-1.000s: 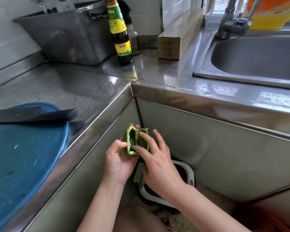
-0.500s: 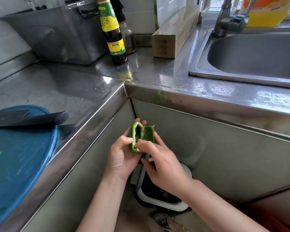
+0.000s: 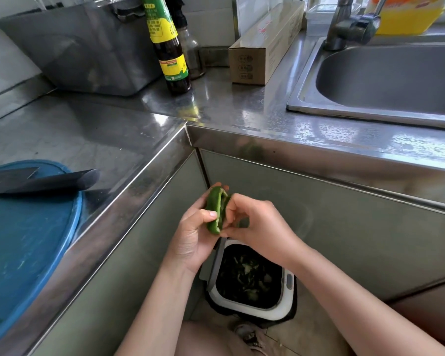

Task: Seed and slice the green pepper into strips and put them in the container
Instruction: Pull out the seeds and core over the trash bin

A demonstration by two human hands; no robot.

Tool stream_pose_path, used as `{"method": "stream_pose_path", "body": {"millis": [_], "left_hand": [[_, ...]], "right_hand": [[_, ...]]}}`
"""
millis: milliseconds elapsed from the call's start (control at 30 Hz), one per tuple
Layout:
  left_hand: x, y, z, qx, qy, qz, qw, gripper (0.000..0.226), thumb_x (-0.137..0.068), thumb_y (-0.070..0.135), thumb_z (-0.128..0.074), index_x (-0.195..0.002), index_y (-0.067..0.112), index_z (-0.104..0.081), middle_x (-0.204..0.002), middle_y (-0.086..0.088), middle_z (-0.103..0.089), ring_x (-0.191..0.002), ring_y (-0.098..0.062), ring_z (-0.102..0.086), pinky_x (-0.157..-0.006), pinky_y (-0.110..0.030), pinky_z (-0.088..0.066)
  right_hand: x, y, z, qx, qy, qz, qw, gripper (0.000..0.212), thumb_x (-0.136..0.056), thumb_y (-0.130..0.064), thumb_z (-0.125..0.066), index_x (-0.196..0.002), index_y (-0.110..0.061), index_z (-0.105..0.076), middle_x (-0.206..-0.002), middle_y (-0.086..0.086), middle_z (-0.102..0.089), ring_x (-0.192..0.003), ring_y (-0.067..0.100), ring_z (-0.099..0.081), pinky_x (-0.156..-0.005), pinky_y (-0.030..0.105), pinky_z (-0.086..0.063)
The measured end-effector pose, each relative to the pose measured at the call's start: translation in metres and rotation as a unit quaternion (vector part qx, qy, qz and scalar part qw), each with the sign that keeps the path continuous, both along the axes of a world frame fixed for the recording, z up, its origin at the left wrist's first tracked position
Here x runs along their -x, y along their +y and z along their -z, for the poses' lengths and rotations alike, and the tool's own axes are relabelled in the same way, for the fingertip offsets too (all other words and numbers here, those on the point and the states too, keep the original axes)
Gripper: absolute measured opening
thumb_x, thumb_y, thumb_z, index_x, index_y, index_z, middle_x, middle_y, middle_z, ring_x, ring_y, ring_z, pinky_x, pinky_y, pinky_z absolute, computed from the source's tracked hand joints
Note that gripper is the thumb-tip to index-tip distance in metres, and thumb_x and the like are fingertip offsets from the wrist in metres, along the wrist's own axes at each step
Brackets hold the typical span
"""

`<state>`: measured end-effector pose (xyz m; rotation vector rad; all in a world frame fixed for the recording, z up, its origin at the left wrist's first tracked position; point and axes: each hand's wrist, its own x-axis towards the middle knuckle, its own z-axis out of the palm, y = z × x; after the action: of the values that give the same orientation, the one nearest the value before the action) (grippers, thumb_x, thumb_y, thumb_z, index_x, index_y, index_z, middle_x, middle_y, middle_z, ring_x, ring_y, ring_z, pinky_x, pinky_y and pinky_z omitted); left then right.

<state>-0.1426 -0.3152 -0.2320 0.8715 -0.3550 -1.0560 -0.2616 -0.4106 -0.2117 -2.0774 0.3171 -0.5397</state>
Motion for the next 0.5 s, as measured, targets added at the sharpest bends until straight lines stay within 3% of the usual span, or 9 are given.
{"method": "stream_pose_path", "body": {"millis": [100, 167, 233, 300, 333, 400, 433, 500], "left_hand": [[-0.004, -0.002, 0.001, -0.044, -0.046, -0.076, 0.995, 0.064, -0.062, 0.0, -0.057, -0.125, 0.001, -0.05, -0.095, -0.009, -0.067, -0.088, -0.02, -0.064, -0.078, -0.029, -0.055], [-0.005, -0.001, 0.001, -0.075, -0.108, -0.101, 0.986, 0.051, -0.063, 0.002, -0.06, -0.114, 0.004, -0.056, -0.085, 0.001, -0.071, -0.082, -0.011, -0.065, -0.076, -0.023, -0.053], [-0.004, 0.002, 0.002, -0.094, -0.147, -0.103, 0.979, 0.041, -0.061, 0.004, -0.063, -0.102, 0.008, -0.059, -0.077, 0.008, -0.071, -0.076, -0.006, -0.064, -0.074, -0.021, -0.051], [-0.005, 0.007, 0.003, -0.09, -0.12, -0.098, 0.984, 0.04, -0.061, 0.003, -0.063, -0.101, 0.009, -0.059, -0.08, 0.005, -0.071, -0.078, -0.008, -0.065, -0.076, -0.026, -0.052], [-0.007, 0.01, 0.004, -0.08, -0.092, -0.091, 0.988, 0.042, -0.062, 0.002, -0.063, -0.104, 0.009, -0.059, -0.085, 0.002, -0.072, -0.082, -0.011, -0.066, -0.08, -0.031, -0.054], [-0.01, 0.017, 0.006, -0.053, -0.033, -0.064, 0.996, 0.054, -0.06, -0.001, -0.066, -0.111, 0.012, -0.059, -0.1, -0.004, -0.07, -0.092, -0.019, -0.066, -0.086, -0.043, -0.052], [-0.012, 0.02, 0.007, -0.039, -0.01, -0.048, 0.998, 0.06, -0.057, 0.0, -0.068, -0.115, 0.013, -0.058, -0.107, -0.006, -0.068, -0.097, -0.022, -0.065, -0.09, -0.047, -0.049], [-0.012, 0.024, 0.008, -0.008, 0.017, -0.023, 1.0, 0.068, -0.051, 0.002, -0.075, -0.116, 0.016, -0.06, -0.116, -0.008, -0.065, -0.104, -0.027, -0.063, -0.094, -0.051, -0.046]], "right_hand": [[-0.001, -0.003, 0.009, 0.028, 0.032, 0.057, 0.997, 0.023, -0.074, -0.013, -0.078, -0.069, -0.024, -0.059, -0.067, -0.008, -0.063, -0.065, 0.006, -0.06, -0.06, 0.013, -0.047], [-0.004, -0.005, 0.021, 0.059, 0.077, 0.076, 0.992, 0.01, -0.081, -0.026, -0.072, -0.076, -0.019, -0.068, -0.069, -0.004, -0.068, -0.065, 0.007, -0.062, -0.062, 0.02, -0.049], [-0.005, -0.006, 0.032, 0.084, 0.128, 0.081, 0.985, 0.01, -0.086, -0.021, -0.066, -0.09, -0.019, -0.074, -0.083, -0.001, -0.073, -0.079, 0.013, -0.067, -0.075, 0.028, -0.052], [-0.005, -0.005, 0.039, 0.084, 0.148, 0.102, 0.98, 0.012, -0.085, -0.014, -0.066, -0.092, -0.019, -0.075, -0.086, -0.001, -0.074, -0.083, 0.014, -0.066, -0.077, 0.025, -0.05], [-0.004, -0.006, 0.039, 0.079, 0.155, 0.113, 0.978, 0.007, -0.084, -0.019, -0.068, -0.083, -0.019, -0.075, -0.077, -0.002, -0.072, -0.077, 0.014, -0.064, -0.071, 0.02, -0.045], [-0.002, -0.006, 0.039, 0.088, 0.169, 0.134, 0.973, 0.027, -0.083, -0.032, -0.069, -0.06, -0.018, -0.065, -0.054, -0.004, -0.056, -0.06, 0.017, -0.051, -0.064, 0.016, -0.032], [-0.002, -0.006, 0.042, 0.1, 0.159, 0.141, 0.972, 0.028, -0.082, -0.03, -0.07, -0.059, -0.017, -0.063, -0.052, -0.004, -0.053, -0.06, 0.018, -0.048, -0.069, 0.018, -0.032], [-0.003, -0.007, 0.045, 0.131, 0.132, 0.145, 0.972, 0.006, -0.081, -0.014, -0.071, -0.076, -0.016, -0.074, -0.068, -0.002, -0.066, -0.075, 0.02, -0.057, -0.085, 0.028, -0.042]]}}
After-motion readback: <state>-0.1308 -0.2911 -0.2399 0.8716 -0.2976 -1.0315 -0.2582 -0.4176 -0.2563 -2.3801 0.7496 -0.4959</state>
